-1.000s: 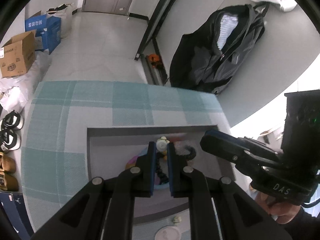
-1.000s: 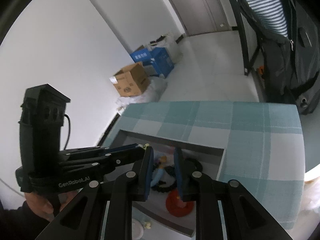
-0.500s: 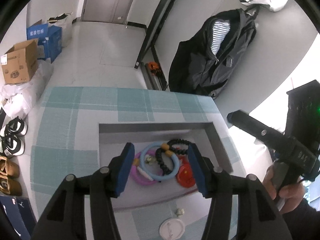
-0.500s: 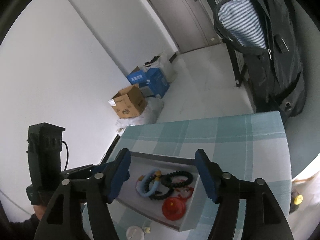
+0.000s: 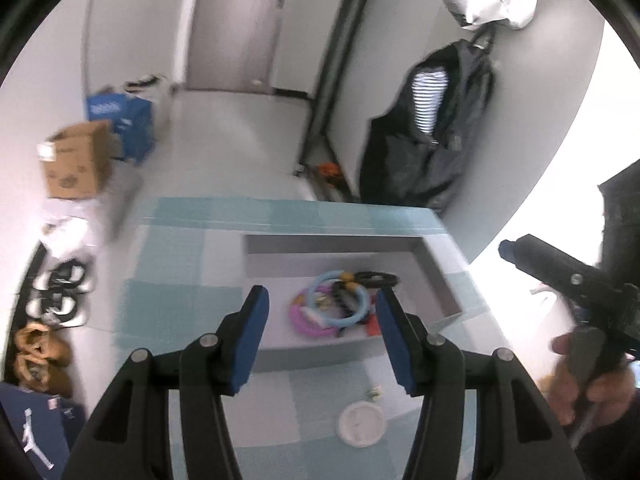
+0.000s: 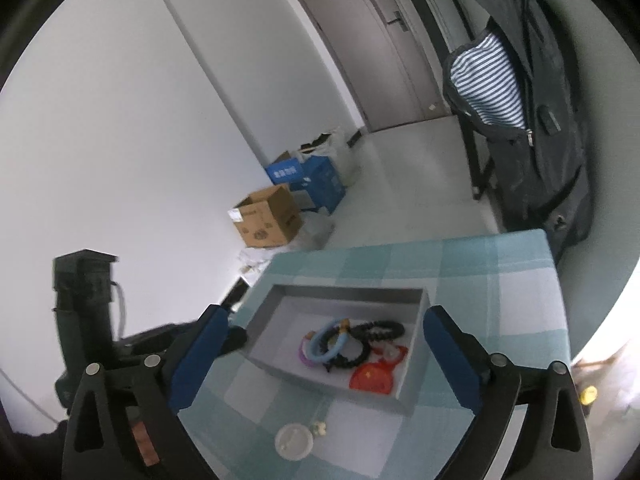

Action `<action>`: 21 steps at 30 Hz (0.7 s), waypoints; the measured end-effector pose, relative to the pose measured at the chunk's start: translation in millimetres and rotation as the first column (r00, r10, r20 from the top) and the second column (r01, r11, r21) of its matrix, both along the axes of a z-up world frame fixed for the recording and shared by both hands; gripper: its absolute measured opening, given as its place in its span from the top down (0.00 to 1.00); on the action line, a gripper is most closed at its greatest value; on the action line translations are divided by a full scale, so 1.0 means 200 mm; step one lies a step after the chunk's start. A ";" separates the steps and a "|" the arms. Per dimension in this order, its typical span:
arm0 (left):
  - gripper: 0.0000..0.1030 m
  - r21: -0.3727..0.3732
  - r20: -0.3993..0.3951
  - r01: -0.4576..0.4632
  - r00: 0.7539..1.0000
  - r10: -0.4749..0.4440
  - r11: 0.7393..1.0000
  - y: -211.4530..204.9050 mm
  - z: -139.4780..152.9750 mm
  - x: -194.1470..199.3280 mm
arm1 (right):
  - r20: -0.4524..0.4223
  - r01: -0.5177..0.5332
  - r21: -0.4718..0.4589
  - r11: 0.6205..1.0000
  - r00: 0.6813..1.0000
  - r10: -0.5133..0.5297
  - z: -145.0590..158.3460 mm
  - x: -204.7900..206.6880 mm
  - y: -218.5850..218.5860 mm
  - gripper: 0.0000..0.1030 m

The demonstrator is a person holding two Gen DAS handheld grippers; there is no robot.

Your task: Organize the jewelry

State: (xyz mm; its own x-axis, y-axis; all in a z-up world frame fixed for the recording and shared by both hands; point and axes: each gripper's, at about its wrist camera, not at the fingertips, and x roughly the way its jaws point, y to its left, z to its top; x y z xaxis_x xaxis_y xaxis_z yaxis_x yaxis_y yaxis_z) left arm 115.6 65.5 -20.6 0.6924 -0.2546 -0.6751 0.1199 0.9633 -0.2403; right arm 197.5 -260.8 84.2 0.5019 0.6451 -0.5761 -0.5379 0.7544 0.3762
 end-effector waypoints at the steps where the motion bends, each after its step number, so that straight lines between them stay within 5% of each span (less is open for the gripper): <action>1: 0.51 0.001 0.000 -0.012 1.000 0.012 1.000 0.01 -0.01 -0.02 | 0.010 0.003 0.000 1.000 1.000 -0.003 0.00 -0.02 -0.01 0.00; 10: 0.39 0.021 -0.074 -0.034 0.997 0.035 0.999 0.01 -0.10 -0.11 | 0.019 0.063 -0.022 0.998 0.998 -0.063 -0.03 -0.19 -0.05 0.00; 16: 0.28 0.049 -0.158 0.047 0.987 -0.039 0.998 -0.10 -0.19 -0.17 | 0.003 0.078 -0.062 0.995 0.997 -0.078 -0.08 -0.25 -0.08 0.00; 21: 0.28 0.100 -0.222 0.111 0.971 -0.086 0.989 -0.19 -0.26 -0.17 | -0.022 0.107 -0.086 0.991 0.994 -0.109 -0.12 -0.29 -0.14 0.00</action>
